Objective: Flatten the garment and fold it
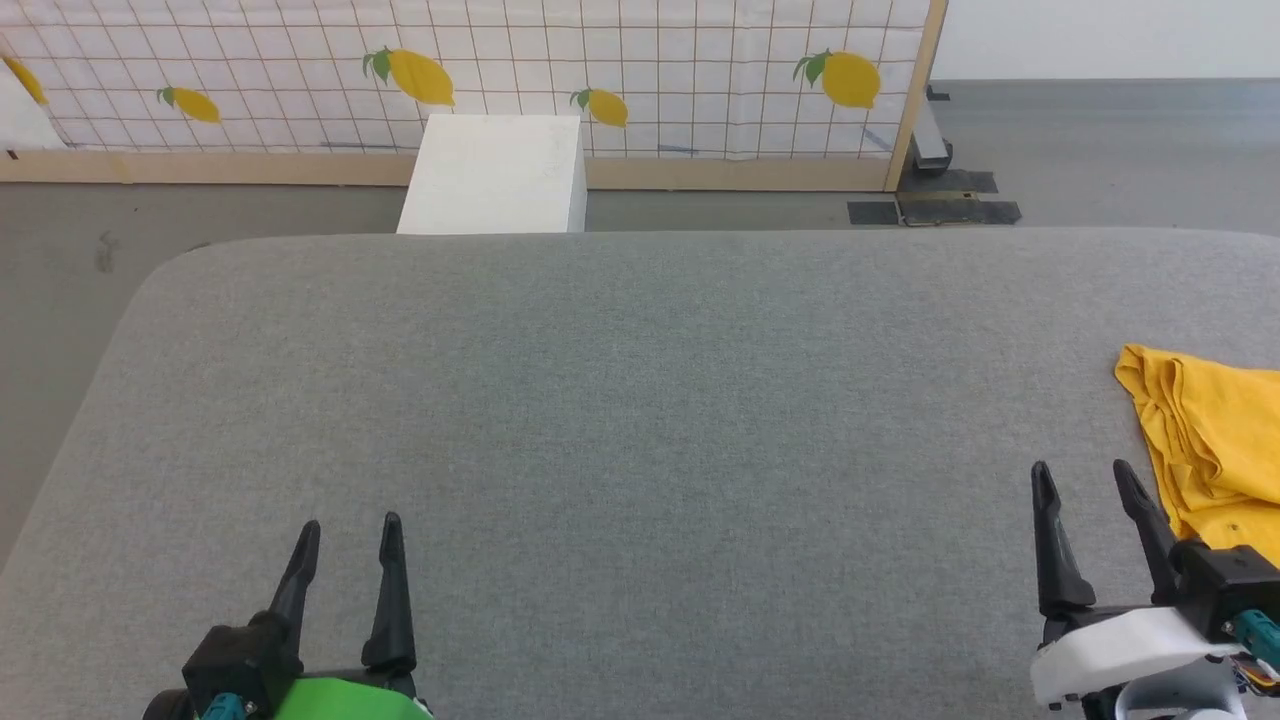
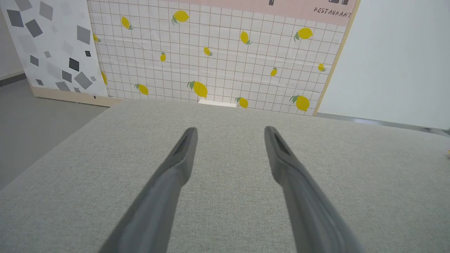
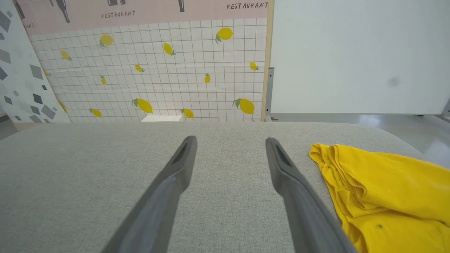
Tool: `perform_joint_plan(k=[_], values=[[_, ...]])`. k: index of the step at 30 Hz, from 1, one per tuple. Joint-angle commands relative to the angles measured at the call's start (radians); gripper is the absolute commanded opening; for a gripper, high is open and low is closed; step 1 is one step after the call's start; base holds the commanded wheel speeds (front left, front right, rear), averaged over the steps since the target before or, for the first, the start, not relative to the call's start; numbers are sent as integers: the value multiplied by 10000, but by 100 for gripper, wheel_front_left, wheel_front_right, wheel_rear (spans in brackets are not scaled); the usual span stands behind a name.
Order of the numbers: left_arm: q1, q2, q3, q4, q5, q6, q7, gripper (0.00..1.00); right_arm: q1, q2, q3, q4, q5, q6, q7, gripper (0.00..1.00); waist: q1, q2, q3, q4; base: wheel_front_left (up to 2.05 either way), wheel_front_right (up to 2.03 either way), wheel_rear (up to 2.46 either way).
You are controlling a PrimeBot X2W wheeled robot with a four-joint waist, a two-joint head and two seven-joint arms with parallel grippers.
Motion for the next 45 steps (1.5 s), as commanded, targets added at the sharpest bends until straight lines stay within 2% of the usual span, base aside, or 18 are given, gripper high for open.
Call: perform_joint_plan(k=[1,3,4,45], values=[[93,-75,58,34,77,-70,-48,100,79,19,34,74,56,-17,-99,100,1,0,25,0,0,0,0],[64,-53,50,137,188,-121,-48,100,41,19,73,143,43,-17,-137,100,1,0,58,-11,0,0,0],[-1,-18,18,129,150,-106,0,0,0,0,63,144,-2,0,-78,0,1,0,58,-8,0,0,0],[-386,-612,607,316,1231,-561,698,0,-135,4,376,-73,-219,-5,406,0,1,0,35,-34,0,0,0]])
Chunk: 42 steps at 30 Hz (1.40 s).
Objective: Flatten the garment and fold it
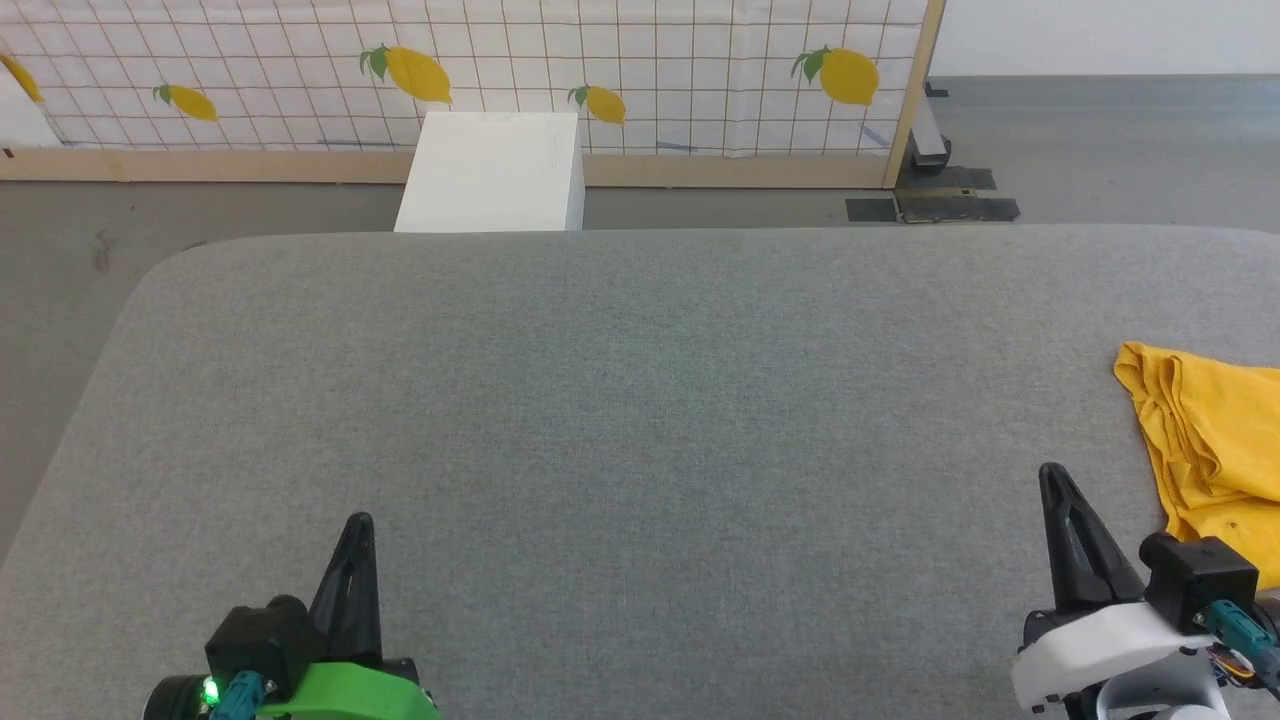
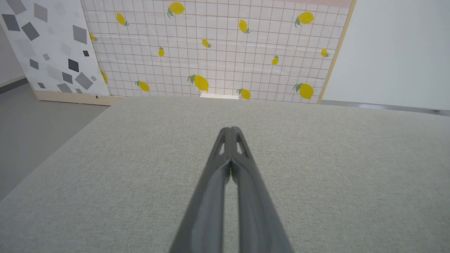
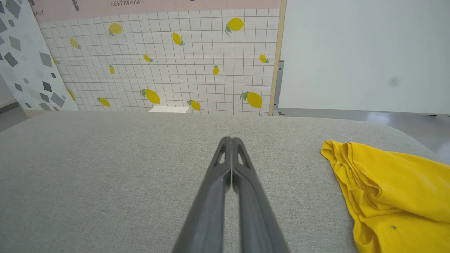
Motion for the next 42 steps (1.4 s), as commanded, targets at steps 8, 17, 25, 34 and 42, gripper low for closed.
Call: perform_joint_plan(k=[8,17,25,34,42], values=[[-313,-225,201,68,413,-149,207,0,-132,7,117,-116,-109,-6,147,0,1,0,-7,-5,0,0,0],[-412,-380,365,118,691,-265,387,0,-167,9,197,-174,-165,-7,271,0,1,0,-15,-11,0,0,0],[-501,-518,514,162,941,-369,548,0,-198,10,270,-225,-214,-8,381,0,1,0,-21,-16,0,0,0],[-602,-676,682,213,1225,-487,731,0,-233,12,352,-284,-271,-9,507,0,1,0,-29,-22,0,0,0],[-714,-850,867,269,1538,-617,933,0,-272,14,443,-348,-333,-11,646,0,1,0,-37,-29,0,0,0]])
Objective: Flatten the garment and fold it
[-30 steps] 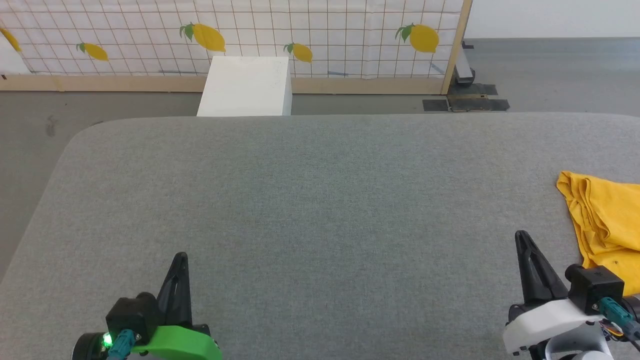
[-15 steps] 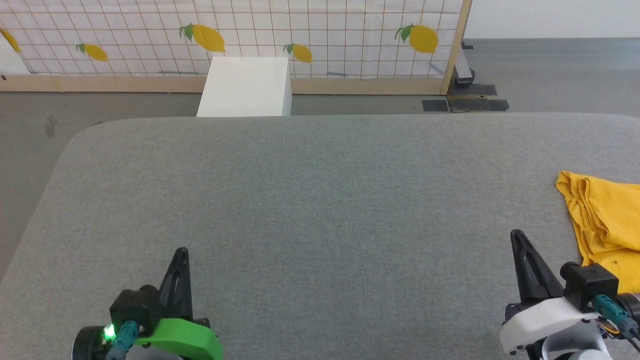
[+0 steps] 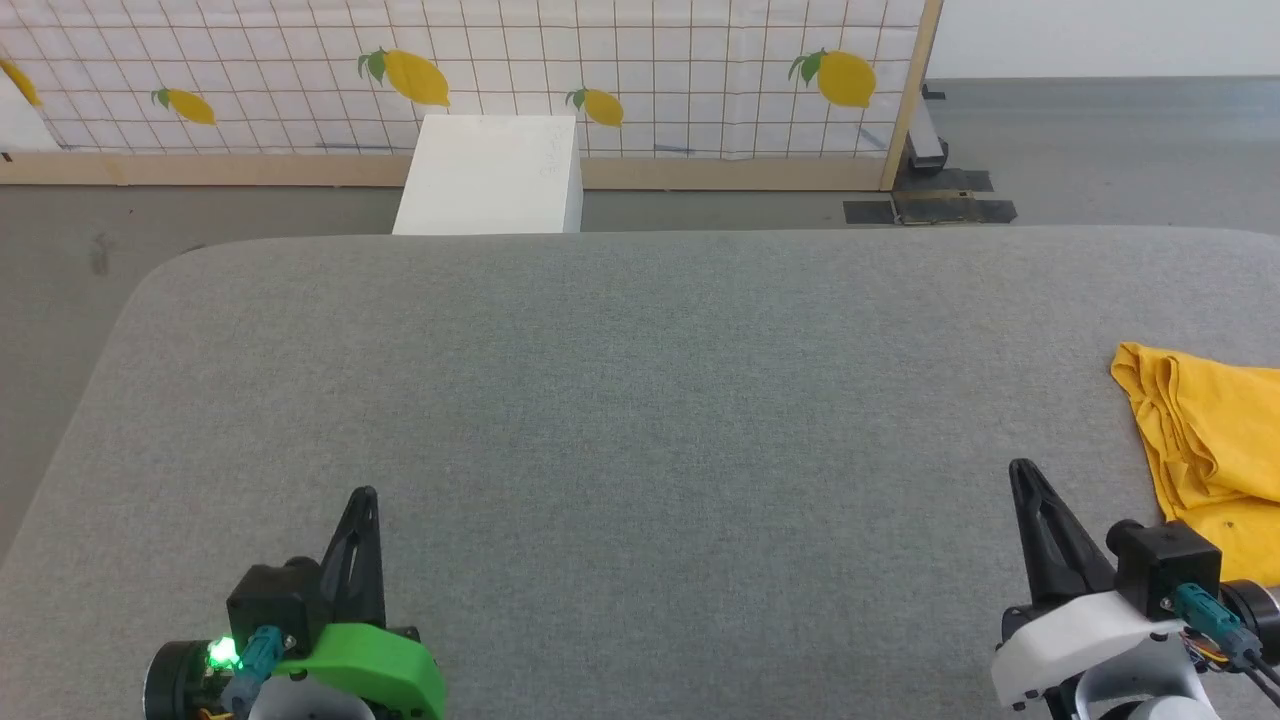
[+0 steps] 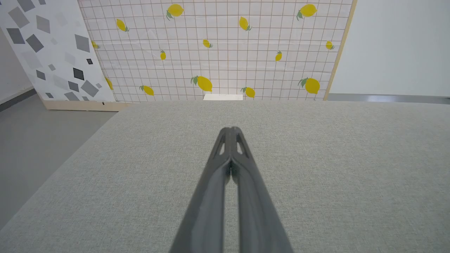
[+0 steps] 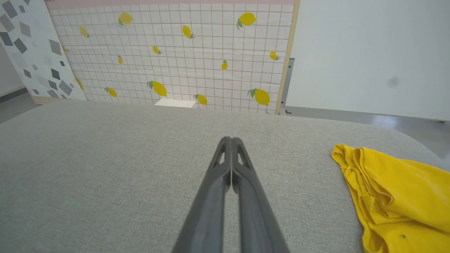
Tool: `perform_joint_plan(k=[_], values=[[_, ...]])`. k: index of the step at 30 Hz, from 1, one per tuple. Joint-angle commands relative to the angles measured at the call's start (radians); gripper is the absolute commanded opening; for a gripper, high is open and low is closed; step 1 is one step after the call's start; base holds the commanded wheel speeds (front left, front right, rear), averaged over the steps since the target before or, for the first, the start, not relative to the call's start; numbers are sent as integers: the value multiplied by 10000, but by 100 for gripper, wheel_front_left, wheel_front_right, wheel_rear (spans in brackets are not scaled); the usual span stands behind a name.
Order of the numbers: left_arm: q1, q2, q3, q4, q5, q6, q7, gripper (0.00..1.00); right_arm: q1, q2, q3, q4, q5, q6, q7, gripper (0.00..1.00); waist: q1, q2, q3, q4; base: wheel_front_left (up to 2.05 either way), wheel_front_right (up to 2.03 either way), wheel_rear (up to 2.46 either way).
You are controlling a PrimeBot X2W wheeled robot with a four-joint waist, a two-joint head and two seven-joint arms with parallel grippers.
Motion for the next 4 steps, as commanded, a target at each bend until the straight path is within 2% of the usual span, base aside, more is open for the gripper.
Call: perform_joint_plan(k=[1,4], values=[[-212,-110,96,45,133,-85,87,0,-206,14,45,-77,-83,-11,48,0,0,0,-1,-1,0,0,0],[-244,-160,149,61,223,-122,145,0,-217,14,71,-96,-101,-11,88,0,0,0,-4,-3,0,0,0]])
